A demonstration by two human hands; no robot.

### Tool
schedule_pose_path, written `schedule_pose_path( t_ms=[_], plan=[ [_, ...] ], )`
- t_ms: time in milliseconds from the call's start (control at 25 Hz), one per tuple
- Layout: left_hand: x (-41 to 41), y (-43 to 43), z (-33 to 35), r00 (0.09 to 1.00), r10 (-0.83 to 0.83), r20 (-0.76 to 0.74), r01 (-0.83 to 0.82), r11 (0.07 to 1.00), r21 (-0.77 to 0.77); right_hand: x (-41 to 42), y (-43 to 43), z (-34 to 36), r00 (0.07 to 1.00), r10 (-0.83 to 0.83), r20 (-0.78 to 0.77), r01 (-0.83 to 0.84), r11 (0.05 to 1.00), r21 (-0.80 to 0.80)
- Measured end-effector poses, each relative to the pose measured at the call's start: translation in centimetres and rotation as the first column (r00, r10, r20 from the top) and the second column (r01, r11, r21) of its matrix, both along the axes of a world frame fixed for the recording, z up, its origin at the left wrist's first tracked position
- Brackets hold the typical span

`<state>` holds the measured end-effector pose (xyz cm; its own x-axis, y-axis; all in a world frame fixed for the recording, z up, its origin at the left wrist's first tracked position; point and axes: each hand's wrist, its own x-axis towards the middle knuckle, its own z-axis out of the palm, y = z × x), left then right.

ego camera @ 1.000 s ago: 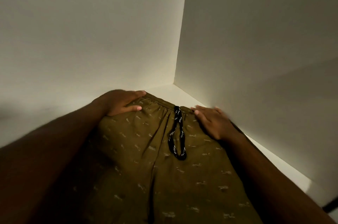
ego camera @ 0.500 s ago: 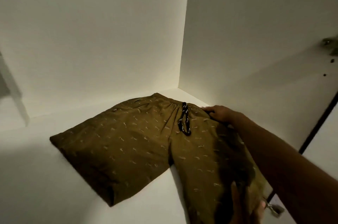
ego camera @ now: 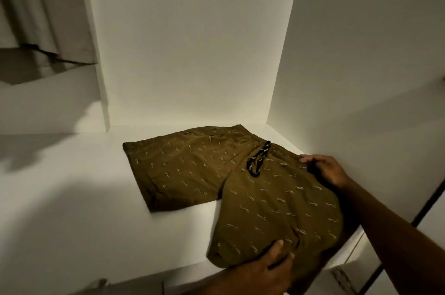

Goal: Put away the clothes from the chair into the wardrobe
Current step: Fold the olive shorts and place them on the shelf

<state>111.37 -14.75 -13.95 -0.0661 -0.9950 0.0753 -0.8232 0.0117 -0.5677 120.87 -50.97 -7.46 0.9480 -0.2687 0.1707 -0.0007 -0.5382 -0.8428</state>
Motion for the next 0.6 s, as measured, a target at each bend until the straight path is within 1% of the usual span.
schedule_pose_path(
  t_ms=[40, 80, 120, 160, 200, 240, 280, 320, 360, 400, 440, 480, 520, 560, 600],
  plan=[
    [0.4, -0.4, -0.3, 0.976, 0.123, -0.178, -0.129, 0.991, -0.019, -1.0, 0.0, -0.1, 0.997, 0.069, -0.028, -0.069, 0.997, -0.018],
    [1.0, -0.1, 1.0, 0.937, 0.216, -0.274, -0.249, 0.964, -0.095, -2.2, 0.2, 0.2, 0.990, 0.118, -0.073, -0.123, 0.991, -0.060],
    [1.3, 0.2, 0.2, 0.836, 0.237, -0.495, -0.368, 0.911, -0.185, -3.4, 0.2, 0.5, 0.981, 0.165, -0.102, -0.177, 0.977, -0.122],
    [0.6, 1.6, 0.0, 0.746, 0.184, -0.640, -0.442, 0.856, -0.269, -4.7, -0.1, 0.4, 0.970, 0.208, -0.130, -0.224, 0.967, -0.122],
    [-0.9, 3.2, 0.2, 0.711, 0.091, -0.697, -0.465, 0.805, -0.369, -6.0, 0.1, 0.7, 0.953, 0.271, -0.133, -0.281, 0.958, -0.058],
    [-2.1, 3.3, 0.8, 0.616, -0.056, -0.786, -0.622, 0.578, -0.529, -7.4, -0.2, 0.1, 0.938, 0.330, -0.105, -0.329, 0.944, 0.022],
    [-2.1, 4.1, 1.5, 0.604, -0.154, -0.782, -0.698, 0.374, -0.611, -9.0, -0.6, -0.5, 0.936, 0.347, -0.063, -0.349, 0.937, -0.013],
    [-2.0, 5.8, 2.6, 0.580, -0.214, -0.786, -0.765, 0.190, -0.616, -10.2, -1.1, -1.2, 0.928, 0.373, -0.018, -0.373, 0.923, -0.099],
    [-1.7, 7.3, 3.5, 0.561, -0.258, -0.787, -0.805, 0.052, -0.591, -11.4, -1.3, -1.8, 0.931, 0.365, -0.022, -0.360, 0.901, -0.242],
    [-1.5, 8.9, 4.5, 0.520, -0.344, -0.782, -0.840, -0.040, -0.542, -11.9, -1.7, -2.4, 0.947, 0.320, -0.033, -0.310, 0.878, -0.365],
    [-1.1, 9.8, 4.6, 0.503, -0.301, -0.810, -0.856, -0.042, -0.515, -12.5, -1.8, -2.7, 0.958, 0.286, -0.037, -0.269, 0.843, -0.465],
    [-0.9, 10.4, 5.1, 0.529, -0.234, -0.815, -0.839, -0.004, -0.544, -12.8, -1.9, -2.9, 0.970, 0.243, -0.034, -0.222, 0.814, -0.537],
    [-1.0, 10.5, 4.8, 0.542, -0.052, -0.839, -0.838, 0.047, -0.544, -13.5, -1.5, -2.8, 0.975, 0.220, -0.037, -0.200, 0.789, -0.581],
    [-1.1, 10.4, 4.3, 0.532, 0.078, -0.843, -0.847, 0.077, -0.527, -13.8, -1.1, -2.7, 0.977, 0.207, -0.057, -0.199, 0.769, -0.607],
    [-1.4, 10.1, 4.0, 0.460, 0.232, -0.857, -0.888, 0.113, -0.446, -14.1, -0.8, -2.6, 0.977, 0.207, -0.045, -0.188, 0.749, -0.635]
  ],
)
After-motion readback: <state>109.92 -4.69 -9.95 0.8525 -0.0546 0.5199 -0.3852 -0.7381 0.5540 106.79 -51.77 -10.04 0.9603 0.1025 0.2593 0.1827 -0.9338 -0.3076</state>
